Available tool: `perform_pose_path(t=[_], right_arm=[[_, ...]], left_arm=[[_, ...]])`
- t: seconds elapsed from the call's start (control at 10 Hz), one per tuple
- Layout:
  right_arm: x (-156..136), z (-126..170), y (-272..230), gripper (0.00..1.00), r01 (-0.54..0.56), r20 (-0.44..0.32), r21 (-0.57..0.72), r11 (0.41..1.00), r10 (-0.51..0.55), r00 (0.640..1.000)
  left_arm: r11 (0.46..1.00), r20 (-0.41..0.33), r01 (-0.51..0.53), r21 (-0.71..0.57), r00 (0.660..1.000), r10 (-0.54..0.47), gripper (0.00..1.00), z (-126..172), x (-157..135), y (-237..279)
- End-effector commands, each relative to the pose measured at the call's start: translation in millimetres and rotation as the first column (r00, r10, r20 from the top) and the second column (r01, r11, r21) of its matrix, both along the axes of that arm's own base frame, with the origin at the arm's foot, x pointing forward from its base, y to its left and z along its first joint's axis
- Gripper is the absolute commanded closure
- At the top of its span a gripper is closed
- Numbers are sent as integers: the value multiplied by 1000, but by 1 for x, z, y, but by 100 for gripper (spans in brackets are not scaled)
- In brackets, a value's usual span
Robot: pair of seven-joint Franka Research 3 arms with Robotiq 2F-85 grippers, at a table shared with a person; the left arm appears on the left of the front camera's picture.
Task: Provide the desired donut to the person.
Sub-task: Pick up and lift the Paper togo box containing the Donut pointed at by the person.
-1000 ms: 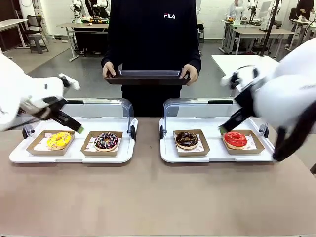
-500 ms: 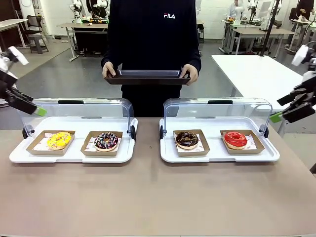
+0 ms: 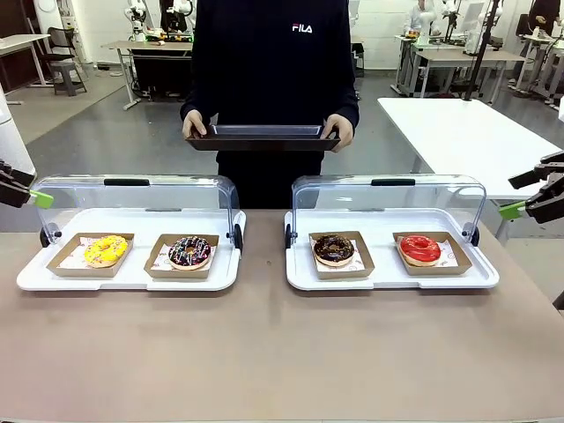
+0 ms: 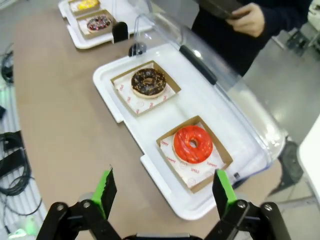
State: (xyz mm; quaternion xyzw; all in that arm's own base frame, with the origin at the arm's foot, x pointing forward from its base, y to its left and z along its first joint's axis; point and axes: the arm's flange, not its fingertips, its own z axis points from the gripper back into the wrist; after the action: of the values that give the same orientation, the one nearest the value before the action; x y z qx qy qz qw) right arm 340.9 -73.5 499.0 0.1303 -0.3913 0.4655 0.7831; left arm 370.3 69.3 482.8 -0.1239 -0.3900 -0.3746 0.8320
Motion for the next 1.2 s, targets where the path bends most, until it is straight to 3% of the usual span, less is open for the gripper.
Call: perform_pose_path(t=[0.0,0.4,1.0,1.1], right_arm=[[-9,-30,11,0,-61,39,47,997,59,998],[-18,-26,10,0,-115,138,79,990,103,985],[-18,-23,10,0,-127,135,92,988,114,984],[-19,-22,13,0,-112,105,112,987,101,989]], left_arm=[[996,40,52,-70,998,-49,0,-62,-59,-18],[994,84,60,-86,995,-53,0,-53,-62,-21],[995,75,54,-85,996,-48,0,-55,-61,-14],[997,53,31,-76,998,-27,0,-54,-61,-15]])
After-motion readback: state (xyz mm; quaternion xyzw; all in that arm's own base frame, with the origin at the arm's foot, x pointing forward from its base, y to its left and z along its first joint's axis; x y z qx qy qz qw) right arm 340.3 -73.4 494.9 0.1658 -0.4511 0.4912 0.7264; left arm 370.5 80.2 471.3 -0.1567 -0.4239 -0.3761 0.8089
